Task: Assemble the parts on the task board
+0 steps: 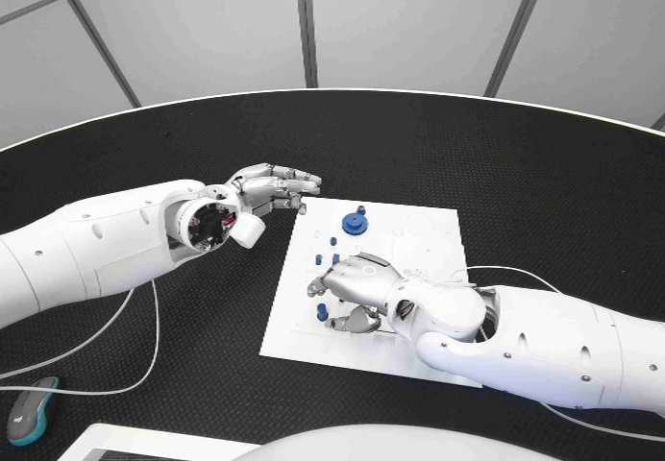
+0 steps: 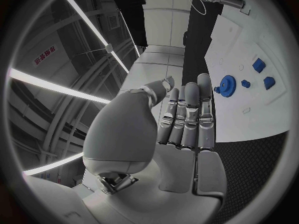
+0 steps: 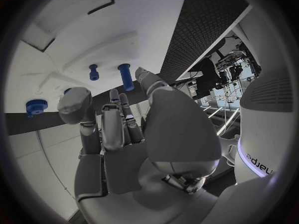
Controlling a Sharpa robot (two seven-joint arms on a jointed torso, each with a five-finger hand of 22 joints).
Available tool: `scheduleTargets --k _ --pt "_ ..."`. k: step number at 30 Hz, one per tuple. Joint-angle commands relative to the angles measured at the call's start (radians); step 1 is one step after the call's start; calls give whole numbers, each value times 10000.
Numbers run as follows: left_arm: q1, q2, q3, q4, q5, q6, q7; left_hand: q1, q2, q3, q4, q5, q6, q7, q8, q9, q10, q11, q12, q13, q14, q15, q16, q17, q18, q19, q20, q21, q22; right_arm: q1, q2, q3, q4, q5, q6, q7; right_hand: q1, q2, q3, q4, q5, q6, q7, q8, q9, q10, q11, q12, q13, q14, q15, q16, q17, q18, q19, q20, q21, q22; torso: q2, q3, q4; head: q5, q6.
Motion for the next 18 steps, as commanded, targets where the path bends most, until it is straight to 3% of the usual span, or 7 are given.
scheduleTargets --k 1,7,10,11,15,17,18 --pt "0 -21 0 9 0 -2 1 -44 44 5 33 -29 -52 11 -56 9 -43 -1 21 17 -75 22 -23 -13 156 -9 67 -36 -11 -1 -343 -1 326 234 -539 53 157 54 -95 89 68 206 -6 38 15 189 -40 191 -19 366 9 -83 -78 181 54 38 -53 -14 -3 9 -4 -61 47" --pt "-1 -46 -1 -7 0 -6 -2 -44 44 5 33 -29 -52 11 -56 9 -43 -1 21 17 -75 22 -23 -13 156 -9 67 -36 -11 23 -1489 25 1213 1704 -1671 18 125 44 422 372 135 880 -55 314 64 1318 -143 825 93 369 -80 -120 -147 198 95 -41 -170 -104 -65 -7 -56 -288 89" --pt "-2 -61 -2 -20 0 -11 5 -44 44 5 33 -29 -52 11 -56 9 -43 -1 21 17 -75 22 -23 -13 156 -9 67 -36 -11 166 -2323 48 1672 2668 -2037 -199 -1 -57 804 603 127 1335 -151 571 124 2414 -357 1305 350 474 -243 111 190 119 243 -167 302 261 -84 -9 -83 -502 165" --pt "-6 -76 -2 -21 0 -11 9 -44 44 5 33 -29 -52 11 -56 9 -43 -1 21 17 -75 22 -23 -13 156 -9 67 -36 -11 239 -2726 54 1864 3153 -2122 -348 -232 -179 845 795 -10 1706 -368 825 218 3216 -589 1794 684 556 -407 318 506 38 358 -290 759 618 -100 4 -113 -611 190" --pt "-19 -126 -3 -13 0 -18 13 -44 44 5 33 -29 -52 11 -56 9 -43 -1 21 17 -75 22 -23 -13 156 -9 67 -36 -11 372 -3805 59 2294 4483 -2375 -795 -545 -406 805 1108 -210 1849 -585 1073 333 3919 -834 2751 1543 582 -616 401 609 0 414 -500 963 793 -157 15 -208 -929 253" --pt "-25 -150 -4 -2 0 -25 17 -46 44 -7 54 -29 -59 12 -60 13 -54 0 27 21 -80 24 -22 -13 156 -3 69 -56 -29 401 -4233 56 2426 4917 -2511 -984 -749 -468 780 1499 -309 1803 -682 1383 549 4149 -924 6055 5238 624 -690 511 755 -95 493 -619 1385 1159 -168 24 -246 -1102 307" --pt "-31 -164 -4 0 0 -28 24 -46 44 -7 54 -29 -59 12 -60 13 -54 0 27 21 -80 24 -22 -13 156 -3 69 -56 -29 398 -4603 44 2518 5208 -2628 -1174 -778 -493 589 1736 -319 1729 -854 1719 899 4548 -940 10081 9803 701 -757 754 1128 -161 557 -680 1778 1502 -184 40 -287 -1225 333"
